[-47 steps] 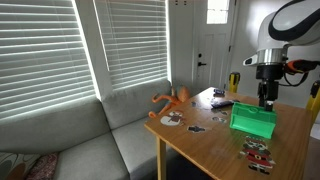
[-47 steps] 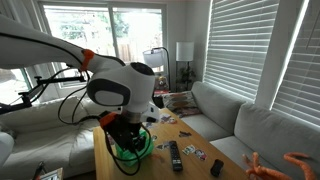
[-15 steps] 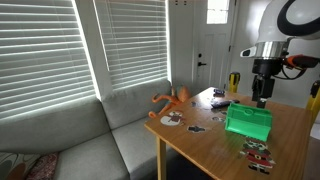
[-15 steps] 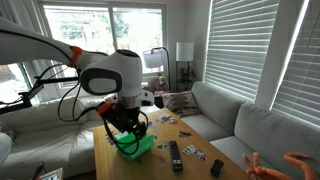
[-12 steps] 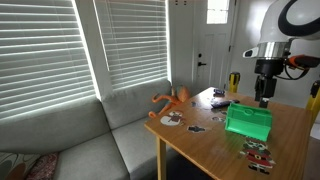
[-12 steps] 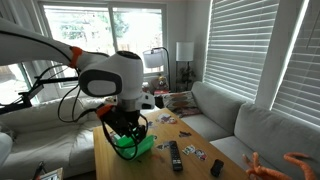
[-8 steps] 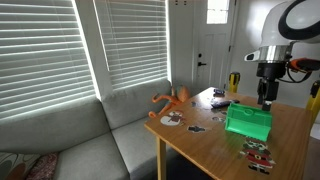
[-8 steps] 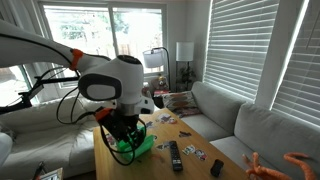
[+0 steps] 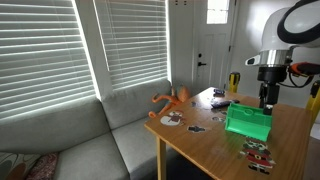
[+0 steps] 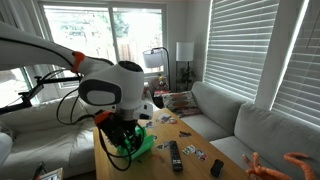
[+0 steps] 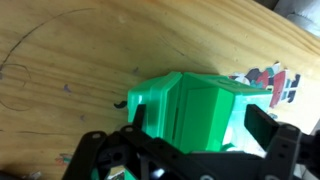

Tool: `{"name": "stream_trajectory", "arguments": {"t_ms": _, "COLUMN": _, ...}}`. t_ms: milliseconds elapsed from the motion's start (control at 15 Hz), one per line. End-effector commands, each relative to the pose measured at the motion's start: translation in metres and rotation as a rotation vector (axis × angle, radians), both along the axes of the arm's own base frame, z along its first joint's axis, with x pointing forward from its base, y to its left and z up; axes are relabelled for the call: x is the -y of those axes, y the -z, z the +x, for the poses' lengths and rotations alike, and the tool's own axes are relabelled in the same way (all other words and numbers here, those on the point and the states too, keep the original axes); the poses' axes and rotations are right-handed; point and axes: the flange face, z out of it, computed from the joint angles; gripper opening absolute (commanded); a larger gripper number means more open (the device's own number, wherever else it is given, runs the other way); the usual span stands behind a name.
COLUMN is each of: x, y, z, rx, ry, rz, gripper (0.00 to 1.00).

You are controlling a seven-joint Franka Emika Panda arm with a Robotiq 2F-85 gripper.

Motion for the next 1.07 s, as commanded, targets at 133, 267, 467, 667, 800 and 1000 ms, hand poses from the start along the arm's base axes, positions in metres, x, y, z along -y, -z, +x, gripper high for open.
{"name": "stream_trajectory", "arguments": {"t_ms": 133, "x": -0.001, "y": -0.001, "z": 0.0, "rx": -0.002, "ry": 0.02, "rz": 0.063, "gripper": 1.0}}
{"name": "stream_trajectory", "arguments": {"t_ms": 267, "x": -0.003, "y": -0.001, "z": 0.002, "rx": 0.001, "ry": 0.024, "rz": 0.071, "gripper": 1.0}}
{"name": "stream_trajectory", "arguments": {"t_ms": 467, "x": -0.009, "y": -0.001, "z": 0.005, "rx": 0.003, "ry": 0.017, "rz": 0.071, "gripper": 1.0}}
{"name": "stream_trajectory", "arguments": {"t_ms": 667, "x": -0.016, "y": 0.0, "z": 0.005, "rx": 0.002, "ry": 0.001, "rz": 0.054, "gripper": 1.0}}
{"name": "stream_trajectory", "arguments": {"t_ms": 800, "x": -0.021, "y": 0.0, "z": 0.006, "rx": 0.006, "ry": -0.013, "rz": 0.046, "gripper": 1.0}}
{"name": "stream_trajectory", "arguments": {"t_ms": 1000, "x": -0.027, "y": -0.002, "z": 0.007, "rx": 0.01, "ry": -0.03, "rz": 0.024, "gripper": 1.0}}
